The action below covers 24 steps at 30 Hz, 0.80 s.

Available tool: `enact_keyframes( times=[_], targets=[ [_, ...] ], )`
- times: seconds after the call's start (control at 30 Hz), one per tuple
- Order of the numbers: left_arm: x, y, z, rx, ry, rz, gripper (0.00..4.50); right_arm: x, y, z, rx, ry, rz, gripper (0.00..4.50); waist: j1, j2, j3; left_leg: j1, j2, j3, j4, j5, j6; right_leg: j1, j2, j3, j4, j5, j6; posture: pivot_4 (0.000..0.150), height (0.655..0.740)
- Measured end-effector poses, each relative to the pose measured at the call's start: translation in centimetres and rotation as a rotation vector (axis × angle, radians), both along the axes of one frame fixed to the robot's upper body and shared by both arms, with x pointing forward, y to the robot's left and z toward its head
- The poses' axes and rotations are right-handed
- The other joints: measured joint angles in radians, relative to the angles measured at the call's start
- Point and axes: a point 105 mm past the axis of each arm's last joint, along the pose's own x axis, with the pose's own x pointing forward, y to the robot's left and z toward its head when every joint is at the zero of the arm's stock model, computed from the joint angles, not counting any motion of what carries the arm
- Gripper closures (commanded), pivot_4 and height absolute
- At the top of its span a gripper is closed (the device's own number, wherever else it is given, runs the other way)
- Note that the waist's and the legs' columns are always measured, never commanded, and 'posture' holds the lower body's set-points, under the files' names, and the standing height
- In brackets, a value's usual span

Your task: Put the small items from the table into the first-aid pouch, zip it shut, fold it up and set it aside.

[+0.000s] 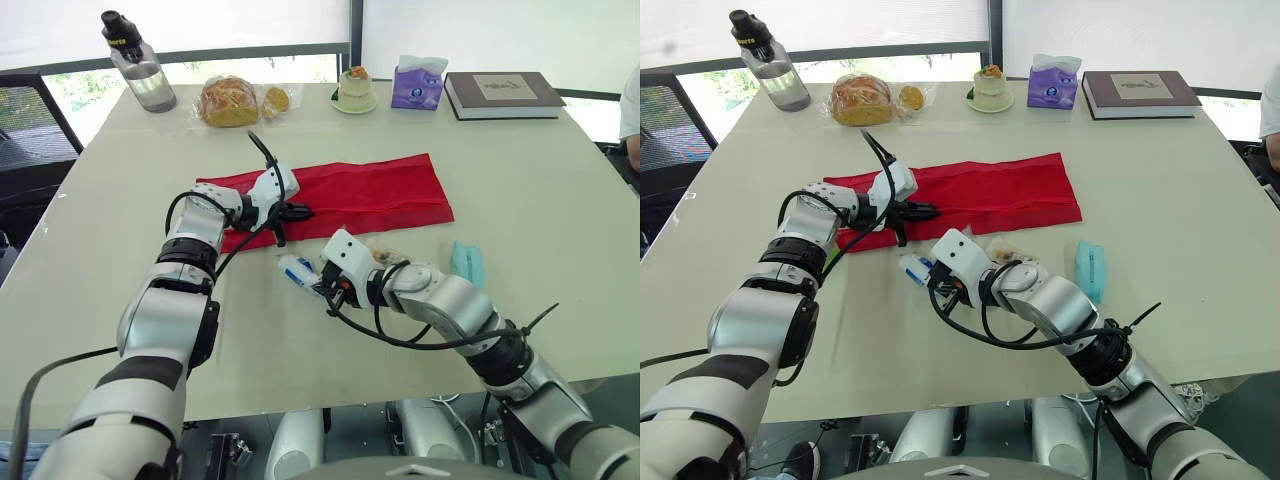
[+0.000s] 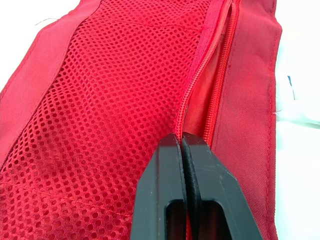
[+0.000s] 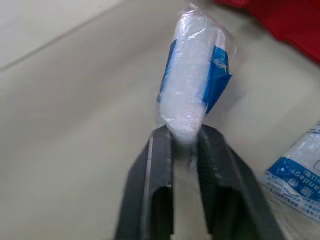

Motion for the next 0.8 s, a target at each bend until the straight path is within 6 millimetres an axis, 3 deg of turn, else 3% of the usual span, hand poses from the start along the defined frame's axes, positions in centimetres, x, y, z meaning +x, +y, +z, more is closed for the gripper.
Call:
enact_keyframes(
  times=[0.1,0.23,0.4,0.63,0.8],
  targets=[
    [0.0,0.0,0.0,0.0,-0.001,0.002,4.5,0.1,-0.1,0.3,0.018,0.021,-0.014,4.48,0.0,0.0,0.0,0.0,0.0,0.0,0.0,0.0,0.0,0.0,0.0,0.0,0.0,0.0,0.0,0.15,0.74],
    [0.0,0.0,0.0,-0.002,-0.001,0.005,4.5,1.1,-1.5,2.6,0.096,0.041,-0.084,4.48,0.0,0.0,0.0,0.0,0.0,0.0,0.0,0.0,0.0,0.0,0.0,0.0,0.0,0.0,0.0,0.15,0.74],
    [0.1,-0.2,0.1,-0.007,-0.006,-0.001,4.5,3.1,-5.2,6.9,0.134,-0.073,-0.195,4.48,0.002,0.0,0.0,-0.001,0.0,-0.001,0.0,0.0,0.0,0.0,0.0,-0.001,0.0,0.0,0.0,0.15,0.74],
    [0.1,-2.2,0.4,-0.042,-0.025,-0.043,4.5,5.2,-9.6,5.9,0.026,-0.083,-0.317,4.48,0.002,0.0,0.0,-0.001,0.0,0.0,0.0,0.0,0.0,0.0,-0.001,-0.001,0.0,0.0,0.0,0.15,0.74],
    [0.3,-3.6,0.5,-0.061,-0.026,-0.06,4.5,5.6,-9.4,4.2,-0.007,-0.038,-0.297,4.48,-0.001,0.0,0.0,-0.001,0.0,0.0,-0.001,0.0,0.0,0.0,0.0,-0.001,0.0,0.0,0.0,0.15,0.74]
  ],
)
